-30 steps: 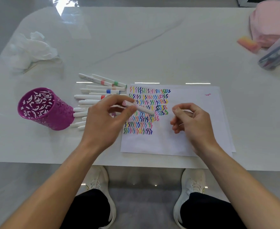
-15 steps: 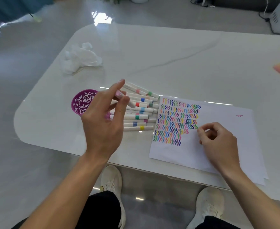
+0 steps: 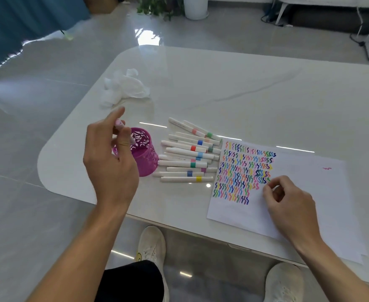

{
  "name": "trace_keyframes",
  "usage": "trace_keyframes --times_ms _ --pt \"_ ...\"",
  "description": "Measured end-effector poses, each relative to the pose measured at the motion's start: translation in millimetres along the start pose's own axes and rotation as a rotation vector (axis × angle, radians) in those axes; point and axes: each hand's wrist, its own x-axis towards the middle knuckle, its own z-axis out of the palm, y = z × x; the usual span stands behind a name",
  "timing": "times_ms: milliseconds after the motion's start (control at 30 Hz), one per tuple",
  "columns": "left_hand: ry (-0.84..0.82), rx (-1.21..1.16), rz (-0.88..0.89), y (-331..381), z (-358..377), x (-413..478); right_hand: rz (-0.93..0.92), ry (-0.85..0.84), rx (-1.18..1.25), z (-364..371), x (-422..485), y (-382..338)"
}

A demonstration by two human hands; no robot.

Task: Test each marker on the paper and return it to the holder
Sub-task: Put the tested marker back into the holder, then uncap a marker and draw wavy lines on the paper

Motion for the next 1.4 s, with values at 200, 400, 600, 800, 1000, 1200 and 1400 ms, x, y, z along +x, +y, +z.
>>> trace_keyframes --times_ms 200,400,600,800,1000,1200,1400 --pt "-0.136 0.186 -0.109 -14 6 -2 -0.004 0.01 -0.007 2 0 1" --pt "-0.187 0.27 -0.149 -16 12 -7 -0.011 0.013 -0.024 2 -1 1" --pt "-0.222 0.255 -0.073 -9 16 -12 -0.015 0.014 -0.035 2 -1 1" --pt "-0.306 0.17 0.045 1 16 -18 -0.026 0.015 -0.036 2 0 1" --pt "-0.525 0.1 0.234 9 35 -39 -0.042 -0.002 -0.036 1 0 3" --pt "-0.785 0.258 0.25 6 52 -60 -0.039 -0.016 -0.007 0 0 4" --pt "-0.837 0.37 0.291 -3 65 -68 -0.048 -0.034 0.008 -3 0 5"
